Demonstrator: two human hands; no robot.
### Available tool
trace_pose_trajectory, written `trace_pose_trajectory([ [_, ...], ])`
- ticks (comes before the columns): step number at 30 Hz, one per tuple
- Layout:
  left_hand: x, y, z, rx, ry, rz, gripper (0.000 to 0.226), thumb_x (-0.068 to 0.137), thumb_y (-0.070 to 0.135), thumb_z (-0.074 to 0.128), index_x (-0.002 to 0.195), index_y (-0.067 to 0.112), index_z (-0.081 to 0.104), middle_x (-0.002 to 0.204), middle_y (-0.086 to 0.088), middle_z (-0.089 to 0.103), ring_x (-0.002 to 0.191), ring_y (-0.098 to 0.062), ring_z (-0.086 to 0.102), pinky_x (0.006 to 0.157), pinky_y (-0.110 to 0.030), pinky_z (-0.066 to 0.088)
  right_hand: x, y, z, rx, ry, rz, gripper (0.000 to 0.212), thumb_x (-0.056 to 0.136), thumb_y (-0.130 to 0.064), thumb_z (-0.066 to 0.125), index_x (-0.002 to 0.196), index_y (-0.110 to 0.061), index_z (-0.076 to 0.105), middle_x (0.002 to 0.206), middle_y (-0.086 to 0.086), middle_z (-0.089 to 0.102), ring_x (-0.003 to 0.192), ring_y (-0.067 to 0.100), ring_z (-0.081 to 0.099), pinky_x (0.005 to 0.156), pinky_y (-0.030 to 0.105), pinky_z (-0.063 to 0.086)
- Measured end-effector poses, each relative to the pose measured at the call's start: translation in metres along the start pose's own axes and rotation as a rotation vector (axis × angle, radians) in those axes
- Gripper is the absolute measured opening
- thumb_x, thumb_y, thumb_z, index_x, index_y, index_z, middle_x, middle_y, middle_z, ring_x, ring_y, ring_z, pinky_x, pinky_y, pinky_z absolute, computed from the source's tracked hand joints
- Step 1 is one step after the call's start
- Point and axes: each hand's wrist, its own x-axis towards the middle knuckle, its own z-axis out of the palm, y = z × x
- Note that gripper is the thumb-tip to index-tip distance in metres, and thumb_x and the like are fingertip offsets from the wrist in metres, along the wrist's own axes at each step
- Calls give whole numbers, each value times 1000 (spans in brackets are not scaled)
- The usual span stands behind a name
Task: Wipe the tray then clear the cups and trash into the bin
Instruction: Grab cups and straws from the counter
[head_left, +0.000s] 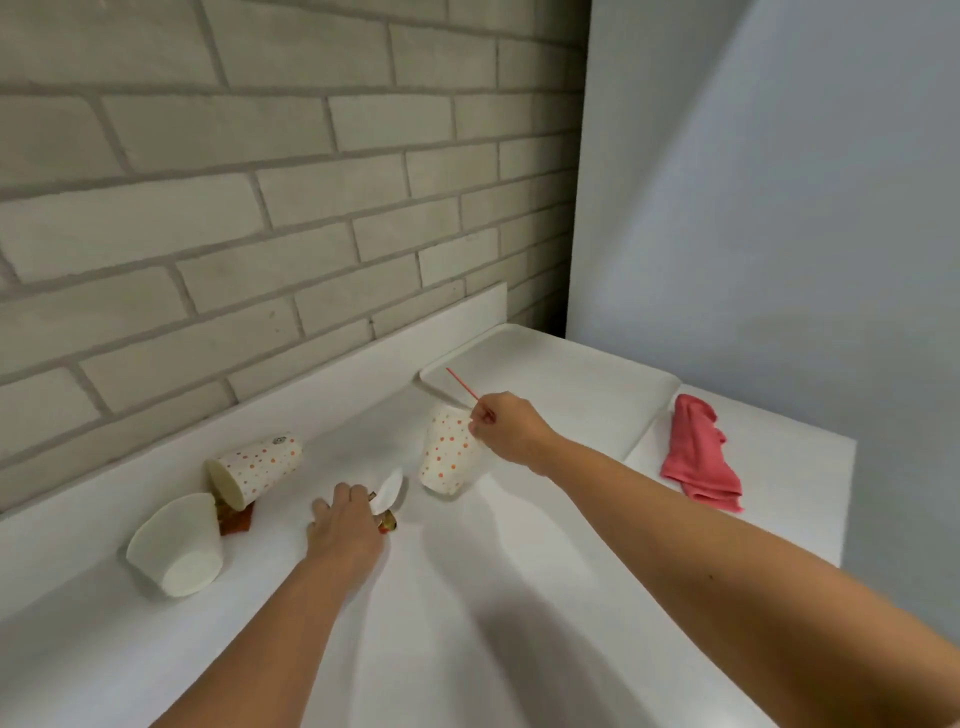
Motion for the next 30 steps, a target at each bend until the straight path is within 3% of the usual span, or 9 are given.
trace_pose_trajectory([
  [5,-28,35,8,-172,-77,53,18,91,13,41,108,8,46,113,-10,51,101,-29,47,72,-32,36,-54,14,-42,-95,21,29,20,91,-5,46,102,-8,62,101,3,53,88,16,49,55,13,35],
  [10,-64,85,8,-202,-191,140,36,94,29,48,118,3,45,122,-16,52,109,-31,54,83,-33,43,-121,29,-89,-227,87,93,23,91,-5,49,106,-6,66,107,4,63,87,14,52,60,17,41],
  [13,-88,116,6,-193,-243,248,41,98,34,40,117,-1,49,121,-18,54,110,-32,54,85,-33,43,-160,43,-116,-279,133,141,16,91,-6,49,83,-12,62,79,-4,55,79,16,52,60,20,45],
  [15,-107,141,2,-224,-269,307,42,99,34,39,114,-3,51,118,-19,56,107,-32,55,83,-33,44,-185,57,-134,-328,170,164,18,89,-6,50,71,-9,52,74,1,53,76,20,50,55,21,39],
  [17,-127,167,-3,-297,-278,359,40,98,33,40,115,-2,49,118,-19,54,103,-32,55,78,-34,43,-208,72,-152,-388,205,190,14,88,-9,53,87,2,61,88,11,61,80,22,52,59,20,38],
  [20,-158,201,-11,-424,-286,483,25,97,25,45,107,3,48,105,-13,52,88,-24,48,64,-29,37,-237,94,-179,-452,271,194,20,88,-10,59,100,2,68,93,7,51,82,17,45,51,4,34],
  [23,-186,229,-14,-472,-301,601,10,93,18,48,91,9,44,85,-4,49,80,-21,45,52,-23,30,-259,121,-194,-459,309,265,19,89,-11,58,101,1,67,87,1,44,86,20,47,63,11,36],
  [26,-211,256,-5,-432,-319,708,8,90,16,51,87,11,46,83,-3,51,79,-22,48,54,-23,31,-272,158,-197,-443,269,366,22,93,-8,52,107,2,65,90,4,57,90,22,52,77,23,43],
  [30,-241,290,28,-388,-378,745,17,92,20,53,105,9,56,100,-10,60,86,-24,56,67,-32,43,-279,215,-196,-435,171,454,22,93,-4,49,109,-1,63,113,14,61,88,18,47,74,24,38],
])
